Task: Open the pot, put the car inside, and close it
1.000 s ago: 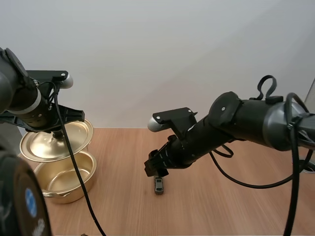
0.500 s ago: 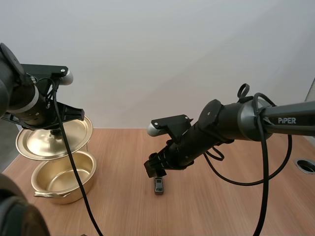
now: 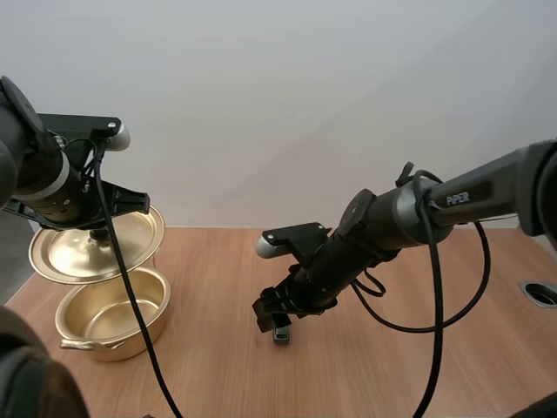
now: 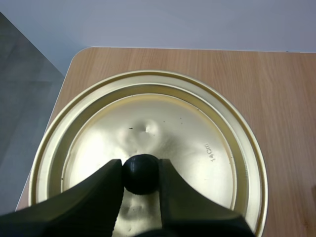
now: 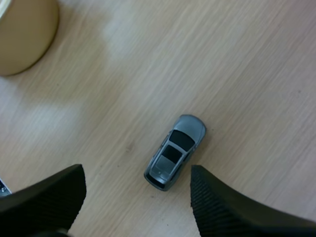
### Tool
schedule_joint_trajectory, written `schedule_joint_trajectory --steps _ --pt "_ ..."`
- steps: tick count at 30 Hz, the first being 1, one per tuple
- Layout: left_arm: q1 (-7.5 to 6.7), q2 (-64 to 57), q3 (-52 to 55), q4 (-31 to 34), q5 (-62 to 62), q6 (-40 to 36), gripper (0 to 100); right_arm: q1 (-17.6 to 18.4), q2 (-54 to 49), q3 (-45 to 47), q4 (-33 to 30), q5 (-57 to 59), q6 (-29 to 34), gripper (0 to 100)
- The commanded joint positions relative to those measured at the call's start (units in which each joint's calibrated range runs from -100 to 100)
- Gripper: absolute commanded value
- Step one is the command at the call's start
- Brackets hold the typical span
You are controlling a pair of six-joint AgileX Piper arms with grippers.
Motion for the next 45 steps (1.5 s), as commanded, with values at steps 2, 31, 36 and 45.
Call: schedule_joint_trajectory --steps 2,31,36,45 --pt "0.03 0.0 -0.1 0.0 0.0 0.1 0 0.0 1.9 0.0 0.1 -2.7 -0.9 100" --pt "0.03 0.0 -0.1 -0.5 0.0 2.3 0 0.0 13.7 -5.3 1.8 -2.5 -3.9 100" --pt "0.03 0.0 -0.1 -0.5 0.0 2.3 0 0.0 15.9 -5.5 1.8 -1.5 -3.9 80" --pt "0.03 0.0 -0.1 -0.5 0.0 2.3 0 0.0 16.6 -5.6 0.6 -1.5 -3.9 0"
